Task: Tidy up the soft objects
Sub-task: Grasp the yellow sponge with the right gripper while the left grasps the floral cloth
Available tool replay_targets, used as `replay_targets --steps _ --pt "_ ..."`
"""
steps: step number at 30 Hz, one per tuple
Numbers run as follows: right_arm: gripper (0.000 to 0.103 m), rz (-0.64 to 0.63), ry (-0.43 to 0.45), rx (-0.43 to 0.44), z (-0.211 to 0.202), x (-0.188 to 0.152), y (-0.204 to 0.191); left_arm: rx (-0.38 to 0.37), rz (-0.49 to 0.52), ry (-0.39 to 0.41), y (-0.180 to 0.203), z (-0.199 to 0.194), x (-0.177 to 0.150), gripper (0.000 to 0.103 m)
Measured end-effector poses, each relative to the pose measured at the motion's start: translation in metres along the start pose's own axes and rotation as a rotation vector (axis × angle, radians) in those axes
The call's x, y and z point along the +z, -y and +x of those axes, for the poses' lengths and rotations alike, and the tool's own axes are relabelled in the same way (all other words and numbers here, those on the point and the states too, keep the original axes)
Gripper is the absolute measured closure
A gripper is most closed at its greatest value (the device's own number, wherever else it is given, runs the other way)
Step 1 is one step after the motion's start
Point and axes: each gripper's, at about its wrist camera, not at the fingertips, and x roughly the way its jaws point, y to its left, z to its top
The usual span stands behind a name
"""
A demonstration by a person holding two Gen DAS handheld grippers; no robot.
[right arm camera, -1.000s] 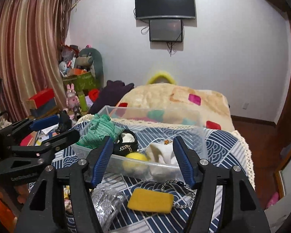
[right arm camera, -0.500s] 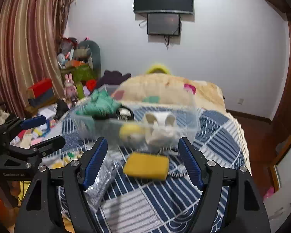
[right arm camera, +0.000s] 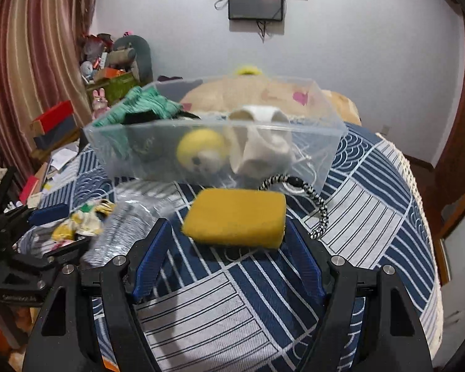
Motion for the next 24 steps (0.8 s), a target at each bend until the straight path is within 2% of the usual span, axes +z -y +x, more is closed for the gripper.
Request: replay_targets --steps 3,4,5,7,9,13,24 --pt "0.030 -0.010 -0.012 -0.022 0.007 -0.002 0.001 0.009 -0.001 0.015 -0.004 0.000 -0.002 0.034" --pt "0.030 -0.013 -0.014 -0.036 0.009 -0.003 0.001 0.008 0.000 0.019 -0.004 -0.001 -0.002 0.043" --pt "0.031 -0.012 -0.014 -0.041 0.010 -0.003 0.002 0.004 0.004 0.022 -0.005 -0.003 -0.002 0.048" --pt "0.038 -0.008 -0.001 -0.038 0.005 -0.004 0.002 0.000 0.010 0.025 -0.006 -0.004 -0.001 0.066" --pt "0.041 -0.008 0.012 -0.036 0.000 -0.004 0.002 -0.005 0.009 0.026 -0.006 -0.006 0.000 0.075" --pt "0.043 -0.015 0.050 -0.035 -0.015 -0.007 0.005 0.003 0.016 0.045 -0.006 -0.014 0.004 0.081" --pt "0.044 0.004 0.136 -0.020 -0.056 -0.001 0.016 -0.026 0.003 0.160 -0.007 -0.055 0.028 0.082"
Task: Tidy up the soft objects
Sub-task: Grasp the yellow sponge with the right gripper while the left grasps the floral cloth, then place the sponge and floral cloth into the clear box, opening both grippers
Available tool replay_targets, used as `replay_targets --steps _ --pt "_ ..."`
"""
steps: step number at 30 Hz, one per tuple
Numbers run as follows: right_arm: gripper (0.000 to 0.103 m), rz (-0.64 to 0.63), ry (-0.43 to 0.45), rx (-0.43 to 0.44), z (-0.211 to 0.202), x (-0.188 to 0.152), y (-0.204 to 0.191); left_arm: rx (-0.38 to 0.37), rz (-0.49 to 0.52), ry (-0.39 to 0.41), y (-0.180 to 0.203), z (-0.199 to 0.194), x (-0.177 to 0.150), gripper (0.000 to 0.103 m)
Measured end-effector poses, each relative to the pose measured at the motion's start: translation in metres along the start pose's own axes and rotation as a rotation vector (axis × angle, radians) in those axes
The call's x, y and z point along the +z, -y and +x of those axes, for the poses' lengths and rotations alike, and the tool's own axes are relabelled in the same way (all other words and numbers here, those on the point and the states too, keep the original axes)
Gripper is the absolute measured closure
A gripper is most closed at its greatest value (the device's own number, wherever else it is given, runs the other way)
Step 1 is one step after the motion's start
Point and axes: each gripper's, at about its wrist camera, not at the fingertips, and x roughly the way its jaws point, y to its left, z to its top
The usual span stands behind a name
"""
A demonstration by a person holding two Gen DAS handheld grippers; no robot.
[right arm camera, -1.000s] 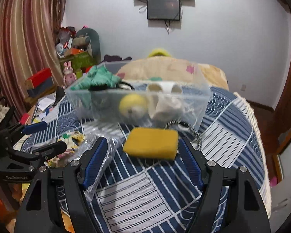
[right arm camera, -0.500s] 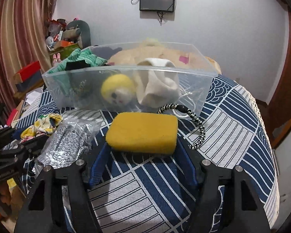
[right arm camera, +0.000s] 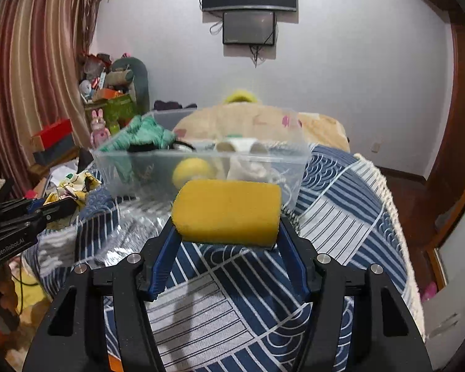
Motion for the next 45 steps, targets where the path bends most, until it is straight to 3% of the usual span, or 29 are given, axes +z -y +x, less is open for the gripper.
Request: replay_targets --steps 12,23,34,45 --pt "0.044 -0.029 0.095 -0.030 -0.013 0.040 -0.008 -0.004 0.072 0.119 0.019 -0.020 0.047 0.081" --pt "0.044 -0.037 0.168 -0.028 -0.008 0.068 -0.011 -0.009 0.105 0.146 0.031 0.002 0.079 0.081" --pt "0.044 0.019 0.092 0.006 0.037 0.074 -0.005 -0.010 0.085 0.077 0.027 0.053 0.098 0.081" --pt "0.044 0.064 -0.009 0.008 0.068 0.058 -0.002 -0.004 0.114 -0.042 0.034 0.102 0.087 0.081"
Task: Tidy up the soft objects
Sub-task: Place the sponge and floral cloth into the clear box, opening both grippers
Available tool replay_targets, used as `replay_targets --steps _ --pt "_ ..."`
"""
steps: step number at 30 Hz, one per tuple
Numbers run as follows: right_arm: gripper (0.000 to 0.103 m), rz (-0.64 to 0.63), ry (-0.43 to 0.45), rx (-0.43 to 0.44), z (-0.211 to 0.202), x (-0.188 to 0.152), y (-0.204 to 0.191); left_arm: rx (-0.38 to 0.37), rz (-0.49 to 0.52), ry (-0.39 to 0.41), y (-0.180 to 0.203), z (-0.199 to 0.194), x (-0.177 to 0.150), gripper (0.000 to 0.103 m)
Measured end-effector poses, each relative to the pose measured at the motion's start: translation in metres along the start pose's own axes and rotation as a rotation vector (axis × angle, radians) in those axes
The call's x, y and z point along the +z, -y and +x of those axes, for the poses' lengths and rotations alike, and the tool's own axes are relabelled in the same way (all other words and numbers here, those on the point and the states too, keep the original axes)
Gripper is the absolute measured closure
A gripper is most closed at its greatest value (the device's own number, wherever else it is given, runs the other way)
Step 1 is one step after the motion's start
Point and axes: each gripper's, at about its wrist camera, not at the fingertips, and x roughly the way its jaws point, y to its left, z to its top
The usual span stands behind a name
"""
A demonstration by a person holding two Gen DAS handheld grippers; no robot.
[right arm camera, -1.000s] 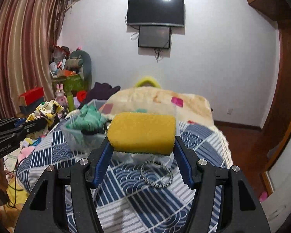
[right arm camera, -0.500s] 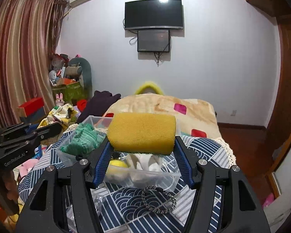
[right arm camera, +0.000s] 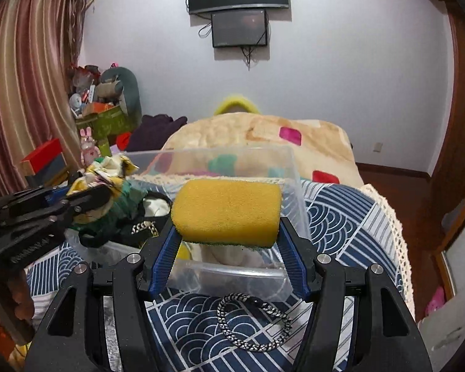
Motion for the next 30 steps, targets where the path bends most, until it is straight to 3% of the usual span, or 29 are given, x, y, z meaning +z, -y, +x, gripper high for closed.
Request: replay_targets --steps 3,9,12,17,23,25,30 --pt "0.043 -0.013 -0.010 0.002 0.001 -0.002 -0.003 0.017 0.010 0.001 0.004 0.002 -0.006 0.079" --pt "0.040 -0.038 -0.005 -0.028 -0.001 -0.002 -0.008 0.009 -0.001 -0.014 0.003 0.000 -0.006 0.063" --pt "0.033 -0.030 -0.007 -0.014 -0.004 -0.002 -0.006 0.009 -0.013 0.003 0.002 -0.007 -0.006 0.054" --pt "0.032 -0.035 0.000 -0.006 -0.009 -0.001 -0.007 0.013 -0.018 0.032 0.004 -0.023 -0.003 0.046" --pt "0.030 -0.041 0.041 -0.011 -0.028 0.001 -0.009 0.013 -0.027 0.068 0.008 -0.046 -0.002 0.029" --pt "0.029 -0.043 0.057 -0.014 -0.036 0.002 -0.009 0.007 -0.032 0.082 0.010 -0.055 -0.002 0.019" --pt "0.020 -0.048 0.098 -0.029 -0.056 0.000 -0.006 -0.001 -0.045 0.103 0.017 -0.074 -0.007 0.004"
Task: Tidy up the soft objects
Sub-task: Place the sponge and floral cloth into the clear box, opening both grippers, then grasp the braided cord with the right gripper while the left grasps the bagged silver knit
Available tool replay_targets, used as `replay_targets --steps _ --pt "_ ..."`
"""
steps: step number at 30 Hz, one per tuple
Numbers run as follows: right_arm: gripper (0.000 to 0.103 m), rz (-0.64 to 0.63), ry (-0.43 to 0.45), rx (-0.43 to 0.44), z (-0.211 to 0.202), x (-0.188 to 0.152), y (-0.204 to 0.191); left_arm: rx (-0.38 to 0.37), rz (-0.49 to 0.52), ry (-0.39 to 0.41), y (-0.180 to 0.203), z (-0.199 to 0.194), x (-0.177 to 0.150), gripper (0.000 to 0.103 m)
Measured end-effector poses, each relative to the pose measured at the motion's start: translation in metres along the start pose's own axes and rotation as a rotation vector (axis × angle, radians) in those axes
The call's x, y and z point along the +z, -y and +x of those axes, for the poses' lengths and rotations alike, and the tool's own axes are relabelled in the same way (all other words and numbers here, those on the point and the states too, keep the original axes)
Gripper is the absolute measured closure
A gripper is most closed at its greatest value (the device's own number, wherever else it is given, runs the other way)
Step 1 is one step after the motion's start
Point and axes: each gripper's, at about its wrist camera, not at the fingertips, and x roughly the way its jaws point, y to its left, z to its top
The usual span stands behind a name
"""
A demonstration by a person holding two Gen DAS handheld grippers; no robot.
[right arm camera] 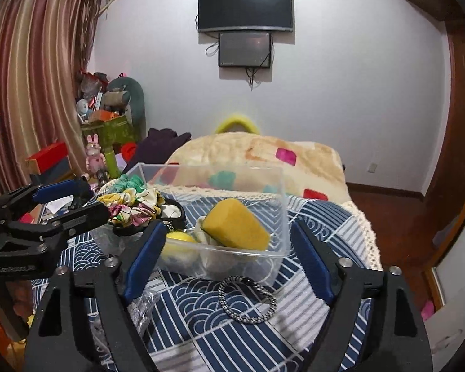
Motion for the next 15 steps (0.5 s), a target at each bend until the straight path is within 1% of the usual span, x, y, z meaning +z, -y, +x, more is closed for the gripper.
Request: replay_targets --steps 3,7,10,15 --pt "0.020 -0.007 0.004 -0.008 -0.009 -0.003 0.002 -0.008 -0.008 -0.009 0.003 -0.006 -0.006 0.002" --pt "0.020 -0.002 -0.009 -0.014 -0.014 -0.012 0.005 -0.014 -0.010 -0.037 0.009 -0.008 -0.019 0.001" --pt "0.020 -0.001 -0.035 -0.020 -0.013 -0.021 0.009 -0.024 -0.016 -0.074 0.014 -0.003 -0.032 0.001" --pt "0.020 0.011 -0.105 -0.014 -0.003 -0.041 0.014 -0.044 -0.035 -0.157 0.021 0.011 -0.059 0.001"
